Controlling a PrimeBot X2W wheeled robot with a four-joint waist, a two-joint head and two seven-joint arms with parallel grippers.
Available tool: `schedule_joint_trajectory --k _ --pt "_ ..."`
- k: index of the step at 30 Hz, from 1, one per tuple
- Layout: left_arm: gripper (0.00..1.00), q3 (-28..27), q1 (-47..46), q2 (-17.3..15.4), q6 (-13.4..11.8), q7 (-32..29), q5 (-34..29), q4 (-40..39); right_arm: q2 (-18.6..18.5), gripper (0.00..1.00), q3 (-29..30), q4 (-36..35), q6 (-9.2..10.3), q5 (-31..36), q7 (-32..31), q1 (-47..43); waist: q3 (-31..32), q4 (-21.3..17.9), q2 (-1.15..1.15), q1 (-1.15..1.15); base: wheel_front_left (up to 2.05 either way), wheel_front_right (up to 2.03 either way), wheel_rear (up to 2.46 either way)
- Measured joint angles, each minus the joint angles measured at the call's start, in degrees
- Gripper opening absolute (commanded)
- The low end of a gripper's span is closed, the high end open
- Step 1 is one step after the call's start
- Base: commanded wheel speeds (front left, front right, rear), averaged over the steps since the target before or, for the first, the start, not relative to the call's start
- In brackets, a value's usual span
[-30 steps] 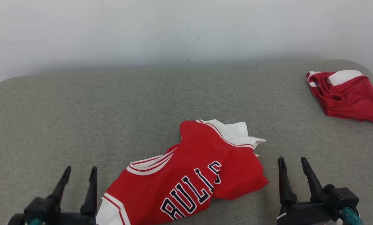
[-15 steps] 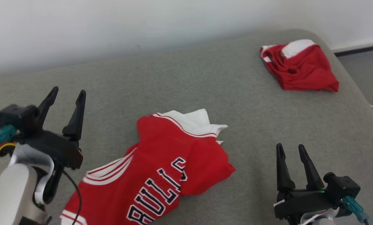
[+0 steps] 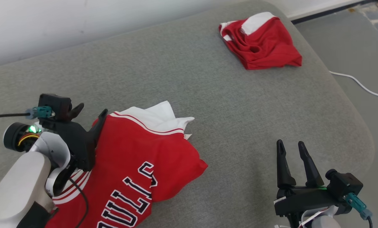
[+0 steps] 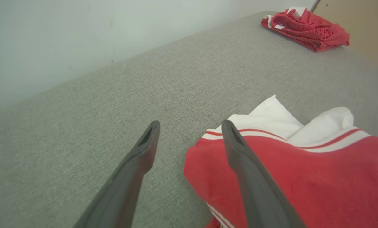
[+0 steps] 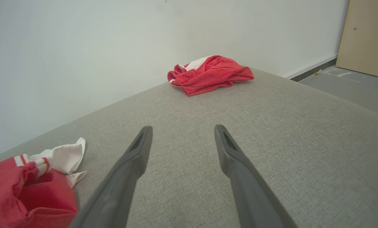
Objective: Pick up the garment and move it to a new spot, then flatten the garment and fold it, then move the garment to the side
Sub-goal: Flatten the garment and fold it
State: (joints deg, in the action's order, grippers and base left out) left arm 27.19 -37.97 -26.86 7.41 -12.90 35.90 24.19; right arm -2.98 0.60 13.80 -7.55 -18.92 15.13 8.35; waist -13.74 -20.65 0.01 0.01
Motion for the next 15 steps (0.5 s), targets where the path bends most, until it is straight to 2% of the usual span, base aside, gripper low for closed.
schedule_joint_trajectory --k 10,11,12,13,14,15 --pt "1.0 6.86 -2.35 -1.52 0.1 -6.72 4.52 7.83 0.03 1.0 0.03 0.2 0.0 -0.59 0.0 0.51 -1.66 -3.73 0.0 0.0 0.0 0.0 0.0" --pt "0.87 7.37 -2.64 -1.64 0.1 -6.89 4.78 8.31 0.01 1.0 0.11 0.2 0.0 -0.6 0.0 0.51 -1.73 -3.93 0.0 0.0 0.0 0.0 0.0" --pt "0.43 7.89 -2.97 -1.79 0.1 -6.83 4.78 8.6 0.02 1.0 0.21 0.2 0.0 -0.62 0.0 0.51 -1.77 -4.09 0.0 0.0 0.0 0.0 0.0" --pt "0.05 8.17 -3.26 -1.85 0.1 -6.5 4.78 9.01 0.02 1.0 0.26 0.18 0.0 -0.62 0.0 0.51 -1.81 -4.19 0.0 0.0 0.0 0.0 0.0" --pt "0.0 8.66 -3.48 -1.99 0.1 -6.24 4.74 9.39 0.01 1.0 0.3 0.11 0.0 -0.62 0.0 0.51 -1.85 -4.25 0.0 -0.01 0.0 0.0 0.0" --pt "0.0 9.23 -3.66 -2.11 0.1 -5.35 4.55 9.55 0.01 1.0 0.37 0.07 0.0 -0.62 0.0 0.51 -1.86 -4.27 0.0 -0.01 0.0 0.0 0.0"
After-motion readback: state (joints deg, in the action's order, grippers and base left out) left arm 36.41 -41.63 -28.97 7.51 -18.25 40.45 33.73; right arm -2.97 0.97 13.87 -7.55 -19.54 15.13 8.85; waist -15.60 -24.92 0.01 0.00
